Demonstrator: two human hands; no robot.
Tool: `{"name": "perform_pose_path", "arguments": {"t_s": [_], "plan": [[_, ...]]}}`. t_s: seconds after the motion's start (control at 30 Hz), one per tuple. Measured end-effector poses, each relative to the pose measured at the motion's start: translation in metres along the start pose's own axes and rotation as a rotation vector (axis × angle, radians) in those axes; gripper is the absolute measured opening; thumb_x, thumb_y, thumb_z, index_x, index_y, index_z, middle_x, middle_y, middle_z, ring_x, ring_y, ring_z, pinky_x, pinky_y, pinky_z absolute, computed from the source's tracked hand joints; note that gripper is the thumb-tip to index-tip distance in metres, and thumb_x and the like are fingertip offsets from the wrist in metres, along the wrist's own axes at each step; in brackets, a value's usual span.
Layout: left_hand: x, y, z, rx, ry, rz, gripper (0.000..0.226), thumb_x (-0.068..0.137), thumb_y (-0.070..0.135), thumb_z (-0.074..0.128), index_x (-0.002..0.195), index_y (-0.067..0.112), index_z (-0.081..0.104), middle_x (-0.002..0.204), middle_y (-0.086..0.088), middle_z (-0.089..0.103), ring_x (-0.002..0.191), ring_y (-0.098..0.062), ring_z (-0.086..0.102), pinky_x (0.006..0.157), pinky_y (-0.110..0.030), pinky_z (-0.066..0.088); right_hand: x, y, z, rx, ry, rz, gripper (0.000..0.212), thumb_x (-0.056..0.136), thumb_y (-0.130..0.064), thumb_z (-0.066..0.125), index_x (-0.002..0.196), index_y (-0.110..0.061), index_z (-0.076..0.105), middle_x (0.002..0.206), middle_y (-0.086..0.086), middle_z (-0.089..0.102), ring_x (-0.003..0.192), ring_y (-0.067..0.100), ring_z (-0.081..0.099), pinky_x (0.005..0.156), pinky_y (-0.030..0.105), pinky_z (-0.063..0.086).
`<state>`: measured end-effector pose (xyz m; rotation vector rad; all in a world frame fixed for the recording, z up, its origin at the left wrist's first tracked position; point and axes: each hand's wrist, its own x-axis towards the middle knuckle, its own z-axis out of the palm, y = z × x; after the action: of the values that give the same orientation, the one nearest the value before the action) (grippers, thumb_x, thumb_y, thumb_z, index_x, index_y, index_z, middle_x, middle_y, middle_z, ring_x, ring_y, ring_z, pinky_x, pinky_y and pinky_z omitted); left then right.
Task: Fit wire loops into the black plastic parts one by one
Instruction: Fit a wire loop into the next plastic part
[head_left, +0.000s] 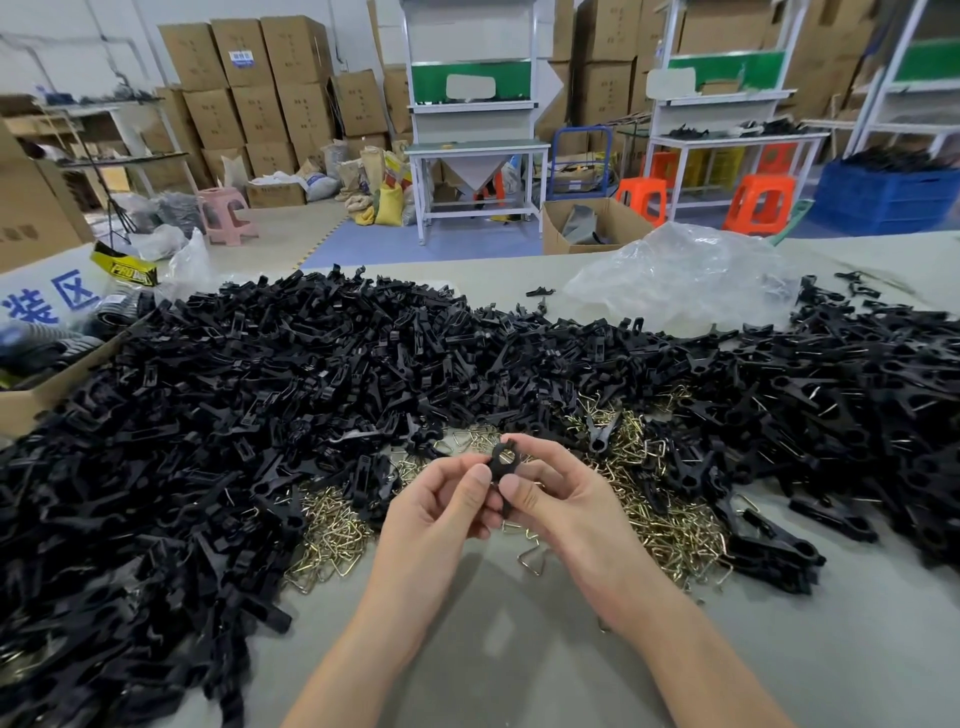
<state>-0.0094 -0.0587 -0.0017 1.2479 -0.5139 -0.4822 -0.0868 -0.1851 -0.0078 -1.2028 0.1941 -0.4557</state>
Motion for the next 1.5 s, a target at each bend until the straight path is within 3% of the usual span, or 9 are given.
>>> {"name": "perform_pose_path", "arguments": {"t_s": [0.2, 0.33, 0.5, 0.63, 0.7, 0.77, 0.93, 1.13, 1.5], "plan": [[0.0, 0.001, -0.001, 0.117, -0.028, 0.059, 0.022, 0.092, 0.023, 0.062, 0.099, 0.002, 0.066, 0.064, -0.004, 0.063, 0.06, -0.014, 0.056, 0.062, -0.02, 0.05, -0.003, -0.005, 0.002, -0.153, 0.018, -0.049, 0.04, 0.083, -0.016, 0.077, 0.118, -0.034, 0.072, 0.09, -0.001, 0.075, 0.09, 0.015, 0.073, 0.084, 0.027, 0.058], [-0.002, 0.003, -0.004, 0.238, -0.025, 0.088, 0.014, 0.095, 0.027, 0.063, 0.094, 0.015, 0.069, 0.056, 0.001, 0.052, 0.054, -0.011, 0.043, 0.055, -0.014, 0.038, -0.003, -0.006, 0.0, -0.167, 0.032, -0.054, 0.033, 0.08, -0.019, 0.078, 0.109, -0.035, 0.076, 0.08, -0.001, 0.072, 0.082, 0.015, 0.072, 0.078, 0.027, 0.059], [-0.004, 0.003, -0.004, 0.27, -0.073, 0.089, 0.026, 0.098, 0.039, 0.052, 0.105, 0.023, 0.072, 0.068, 0.003, 0.064, 0.063, -0.009, 0.056, 0.062, -0.018, 0.048, -0.002, -0.009, -0.005, -0.117, 0.059, -0.083, 0.021, 0.078, -0.023, 0.077, 0.098, -0.022, 0.073, 0.099, 0.01, 0.074, 0.088, 0.026, 0.075, 0.08, 0.034, 0.062], [-0.003, -0.014, -0.012, 0.971, 0.045, 0.254, 0.025, 0.101, 0.045, 0.045, 0.119, 0.038, 0.06, 0.098, 0.02, 0.064, 0.081, 0.004, 0.055, 0.075, -0.011, 0.039, 0.002, -0.014, -0.016, 0.057, 0.236, -0.124, 0.035, 0.076, -0.017, 0.074, 0.104, -0.005, 0.057, 0.11, 0.011, 0.076, 0.095, 0.023, 0.075, 0.074, 0.025, 0.061], [-0.003, -0.022, -0.012, 1.319, -0.007, 0.327, 0.038, 0.099, 0.052, 0.043, 0.132, 0.036, 0.056, 0.119, 0.018, 0.055, 0.109, -0.005, 0.051, 0.091, -0.021, 0.033, 0.004, -0.014, -0.02, 0.141, 0.293, -0.126, 0.034, 0.076, -0.015, 0.072, 0.104, -0.007, 0.056, 0.109, 0.012, 0.076, 0.096, 0.022, 0.075, 0.074, 0.024, 0.06], [-0.001, -0.027, -0.009, 1.444, -0.036, 0.341, 0.041, 0.098, 0.056, 0.045, 0.132, 0.037, 0.058, 0.122, 0.013, 0.054, 0.114, -0.013, 0.049, 0.094, -0.031, 0.034, 0.006, -0.013, -0.021, 0.179, 0.298, -0.131, 0.031, 0.076, -0.014, 0.071, 0.105, -0.01, 0.059, 0.11, 0.011, 0.076, 0.093, 0.022, 0.074, 0.075, 0.025, 0.06], [0.005, -0.024, -0.009, 1.409, -0.018, 0.367, 0.02, 0.098, 0.045, 0.057, 0.11, 0.035, 0.068, 0.11, 0.012, 0.058, 0.106, -0.016, 0.054, 0.088, -0.033, 0.038, 0.006, -0.011, -0.018, 0.144, 0.255, -0.123, 0.031, 0.076, -0.016, 0.072, 0.106, -0.012, 0.068, 0.111, 0.008, 0.077, 0.093, 0.019, 0.075, 0.075, 0.024, 0.059], [0.003, -0.021, -0.01, 1.264, -0.003, 0.353, 0.008, 0.093, 0.036, 0.064, 0.091, 0.033, 0.057, 0.101, 0.016, 0.052, 0.098, -0.01, 0.049, 0.084, -0.03, 0.034, 0.008, -0.009, -0.017, 0.163, 0.281, -0.112, 0.031, 0.075, -0.017, 0.072, 0.105, -0.011, 0.067, 0.108, 0.008, 0.077, 0.092, 0.019, 0.075, 0.073, 0.023, 0.06], [-0.003, -0.008, -0.007, 1.04, 0.092, 0.386, 0.007, 0.093, 0.03, 0.059, 0.088, 0.03, 0.053, 0.091, 0.019, 0.057, 0.096, -0.001, 0.052, 0.08, -0.011, 0.037, 0.008, -0.006, -0.018, 0.218, 0.214, -0.075, 0.032, 0.076, -0.013, 0.073, 0.108, -0.007, 0.066, 0.113, 0.013, 0.075, 0.094, 0.025, 0.075, 0.074, 0.025, 0.06]]}}
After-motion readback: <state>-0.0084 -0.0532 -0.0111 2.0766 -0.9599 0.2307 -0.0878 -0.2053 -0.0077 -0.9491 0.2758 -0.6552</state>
